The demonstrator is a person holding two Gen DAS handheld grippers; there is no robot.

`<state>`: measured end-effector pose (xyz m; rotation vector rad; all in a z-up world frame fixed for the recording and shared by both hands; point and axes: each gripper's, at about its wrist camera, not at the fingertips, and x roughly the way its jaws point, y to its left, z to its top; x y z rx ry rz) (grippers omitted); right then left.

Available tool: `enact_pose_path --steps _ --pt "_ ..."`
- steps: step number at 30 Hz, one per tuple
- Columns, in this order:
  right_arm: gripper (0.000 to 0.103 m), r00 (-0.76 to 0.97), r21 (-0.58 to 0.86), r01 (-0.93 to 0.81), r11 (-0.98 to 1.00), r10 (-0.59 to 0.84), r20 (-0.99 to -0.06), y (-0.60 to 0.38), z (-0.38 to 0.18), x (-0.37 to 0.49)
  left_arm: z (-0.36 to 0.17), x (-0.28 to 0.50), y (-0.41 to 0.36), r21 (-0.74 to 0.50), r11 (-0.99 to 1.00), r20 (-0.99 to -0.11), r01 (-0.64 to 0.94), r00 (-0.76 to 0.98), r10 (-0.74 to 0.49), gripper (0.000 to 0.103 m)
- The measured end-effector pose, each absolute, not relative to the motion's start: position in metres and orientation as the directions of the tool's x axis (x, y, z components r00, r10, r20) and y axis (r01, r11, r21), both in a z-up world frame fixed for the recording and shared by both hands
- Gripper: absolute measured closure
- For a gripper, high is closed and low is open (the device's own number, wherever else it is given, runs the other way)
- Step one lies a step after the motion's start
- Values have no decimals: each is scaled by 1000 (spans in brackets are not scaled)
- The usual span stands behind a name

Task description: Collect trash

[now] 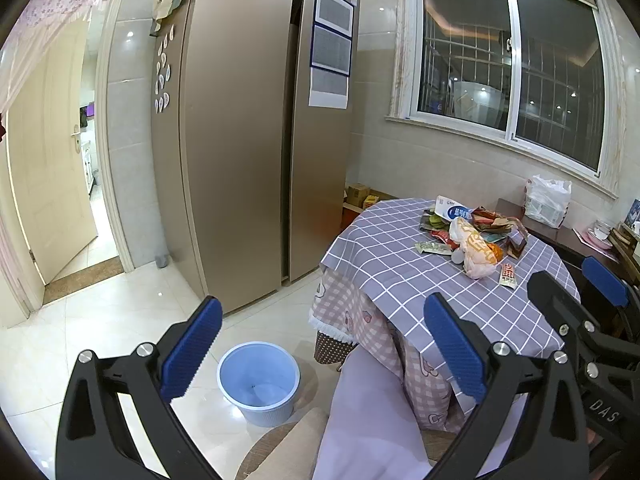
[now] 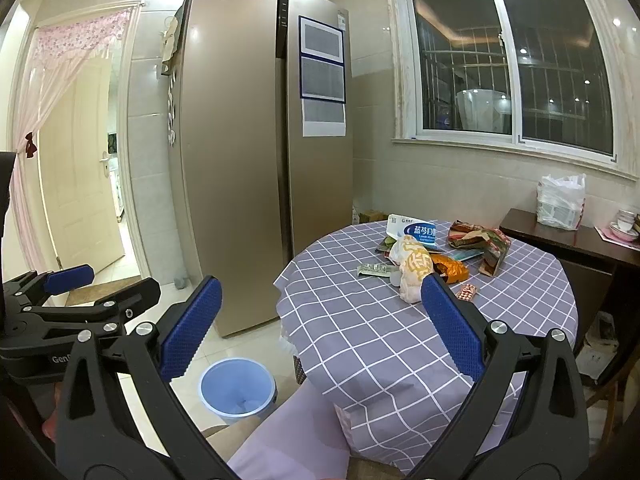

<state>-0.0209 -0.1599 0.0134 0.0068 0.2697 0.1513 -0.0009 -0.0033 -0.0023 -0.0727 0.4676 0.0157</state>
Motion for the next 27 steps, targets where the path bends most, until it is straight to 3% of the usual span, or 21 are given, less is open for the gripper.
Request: enact_pose_path --steps 27 --pt "5 953 12 -140 990 137 -270 -160 9 -18 -2 0 0 -57 998 -455 -37 891 7 4"
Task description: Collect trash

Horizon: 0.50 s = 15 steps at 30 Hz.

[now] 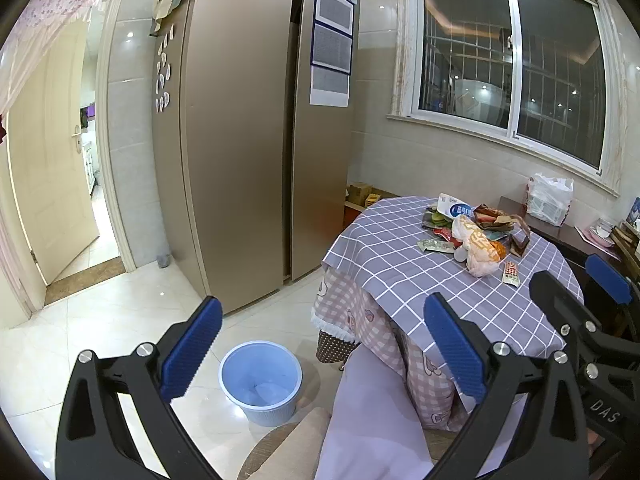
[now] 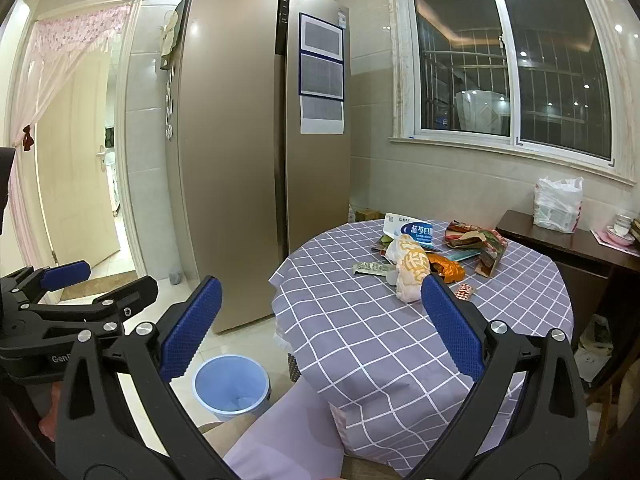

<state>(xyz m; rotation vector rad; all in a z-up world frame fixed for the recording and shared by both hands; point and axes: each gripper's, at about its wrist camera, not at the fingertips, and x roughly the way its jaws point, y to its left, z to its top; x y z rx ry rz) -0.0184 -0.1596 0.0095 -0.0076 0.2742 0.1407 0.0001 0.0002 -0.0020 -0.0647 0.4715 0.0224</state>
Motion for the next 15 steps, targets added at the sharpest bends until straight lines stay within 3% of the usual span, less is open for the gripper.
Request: enact_pose_path --steps 15 --pt "5 952 11 -141 990 138 -274 -159 8 -18 -2 -1 1 -54 998 -456 -35 890 6 4"
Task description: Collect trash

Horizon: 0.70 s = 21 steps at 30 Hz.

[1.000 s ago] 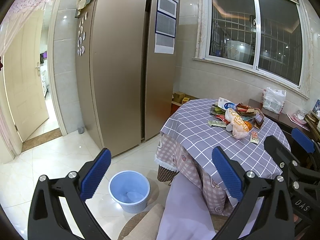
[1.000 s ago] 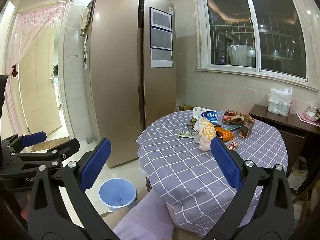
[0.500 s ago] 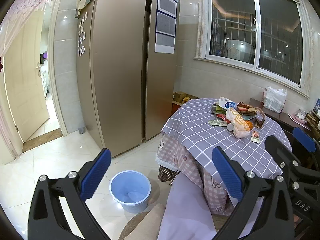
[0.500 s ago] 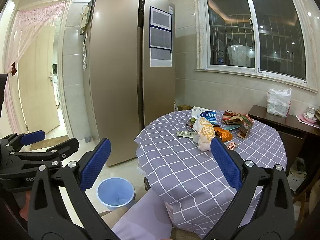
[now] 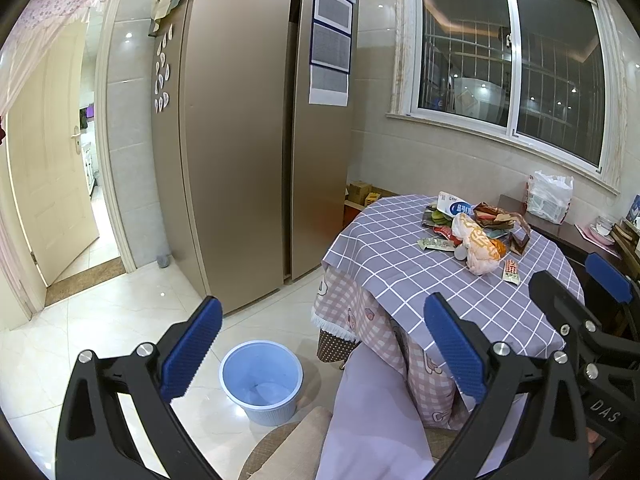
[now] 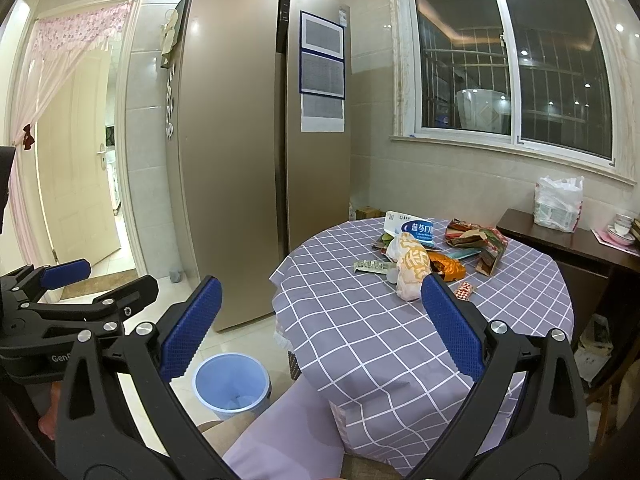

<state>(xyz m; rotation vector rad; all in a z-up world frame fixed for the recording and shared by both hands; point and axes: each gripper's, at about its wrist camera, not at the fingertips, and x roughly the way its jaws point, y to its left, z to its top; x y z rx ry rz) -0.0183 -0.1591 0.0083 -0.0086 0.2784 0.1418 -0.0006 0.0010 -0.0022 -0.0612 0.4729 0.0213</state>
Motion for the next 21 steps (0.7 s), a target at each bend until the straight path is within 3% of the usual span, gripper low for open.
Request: enact_pose_path --steps 21 --pt "5 944 6 -142 990 137 -300 -164 7 -19 -5 0 0 -38 998 -457 -40 889 18 4"
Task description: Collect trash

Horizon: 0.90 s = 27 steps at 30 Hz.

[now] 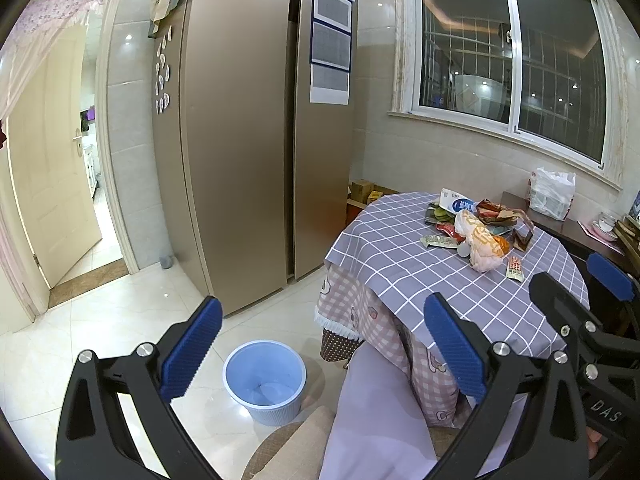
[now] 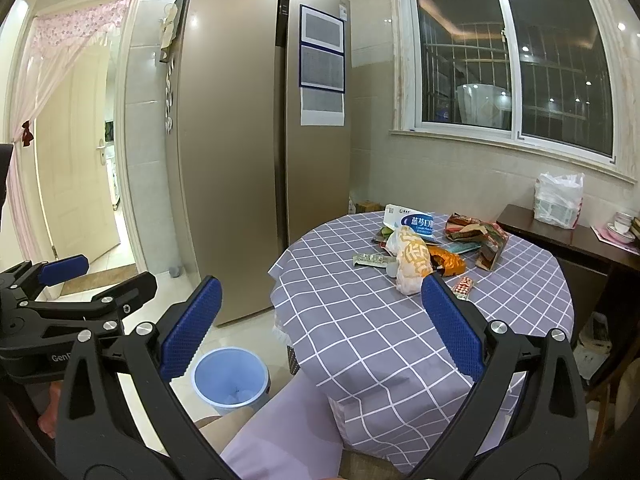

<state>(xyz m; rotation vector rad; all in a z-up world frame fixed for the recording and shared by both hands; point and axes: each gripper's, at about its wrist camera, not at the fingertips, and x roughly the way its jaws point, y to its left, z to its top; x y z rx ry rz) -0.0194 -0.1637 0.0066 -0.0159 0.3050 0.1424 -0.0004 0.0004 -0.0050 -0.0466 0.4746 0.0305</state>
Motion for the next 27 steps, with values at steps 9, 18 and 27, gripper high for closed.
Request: enact_pose_path --steps 9,18,27 --pt "5 931 20 -151 988 149 -332 -164 1 -10 -11 6 -3 -30 999 -478 -36 878 17 4" --pt "5 910 14 -125 992 121 -396 -171 -18 11 -31 35 -16 -6 1000 -542 -12 840 7 5" --pt "5 880 20 -54 998 57 -472 -194 -39 48 -49 79 -41 5 999 -603 44 797 -32 5"
